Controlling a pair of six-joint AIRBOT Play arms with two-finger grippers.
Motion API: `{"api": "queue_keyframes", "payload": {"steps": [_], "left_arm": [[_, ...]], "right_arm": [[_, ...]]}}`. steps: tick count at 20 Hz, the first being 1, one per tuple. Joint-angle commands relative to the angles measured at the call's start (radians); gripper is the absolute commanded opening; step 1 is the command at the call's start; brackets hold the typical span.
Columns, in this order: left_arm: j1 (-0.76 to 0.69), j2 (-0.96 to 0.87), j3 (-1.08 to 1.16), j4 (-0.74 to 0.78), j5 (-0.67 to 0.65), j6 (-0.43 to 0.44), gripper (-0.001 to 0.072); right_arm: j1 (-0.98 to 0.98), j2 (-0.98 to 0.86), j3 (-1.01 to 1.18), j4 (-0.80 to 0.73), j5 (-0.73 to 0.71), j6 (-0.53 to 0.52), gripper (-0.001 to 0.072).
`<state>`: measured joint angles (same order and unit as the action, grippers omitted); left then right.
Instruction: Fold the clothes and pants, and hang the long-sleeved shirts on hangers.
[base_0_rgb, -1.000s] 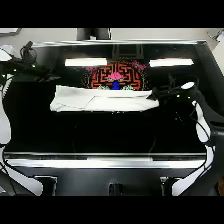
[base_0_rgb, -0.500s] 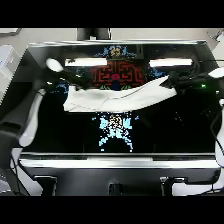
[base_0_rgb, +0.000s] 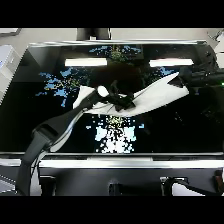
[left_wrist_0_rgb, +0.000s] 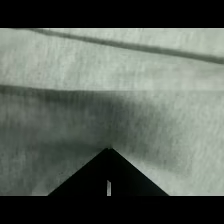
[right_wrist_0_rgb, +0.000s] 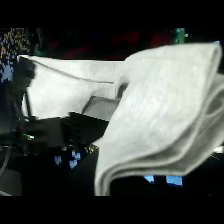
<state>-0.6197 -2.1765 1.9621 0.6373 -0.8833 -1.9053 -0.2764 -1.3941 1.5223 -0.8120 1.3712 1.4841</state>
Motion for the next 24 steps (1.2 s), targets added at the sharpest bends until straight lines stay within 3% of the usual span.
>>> {"api": "queue_keyframes", "payload": {"steps": [1, 7, 11, 13, 18, 24], "left_arm": [[-0.073, -0.053, 0.001, -0.078, 0.063, -0.048, 0.0013], [-0.098, -0.09, 0.05, -0.114, 0.087, -0.016, 0.0013], [0.003, -0.042, 0.071, -0.083, -0.085, 0.051, 0.0012], [0.099, 0.032, 0.071, 0.05, -0.204, 0.05, 0.0012], [0.369, 0.303, 0.071, 0.369, -0.421, 0.093, 0.0013], [0.658, 0.533, 0.071, 0.385, -0.544, 0.111, 0.0014]], "right_arm": [[0.0, 0.038, 0.001, -0.005, 0.017, 0.006, 0.0027], [0.002, 0.057, 0.001, 0.029, 0.018, 0.02, 0.0027], [0.027, 0.058, 0.001, 0.093, 0.007, 0.032, 0.0027], [0.101, 0.058, 0.001, 0.089, -0.026, 0.042, 0.0027], [0.367, 0.028, 0.001, -0.01, -0.295, 0.159, 0.0027], [0.639, -0.18, 0.001, 0.03, -0.558, 0.21, 0.0027]]}}
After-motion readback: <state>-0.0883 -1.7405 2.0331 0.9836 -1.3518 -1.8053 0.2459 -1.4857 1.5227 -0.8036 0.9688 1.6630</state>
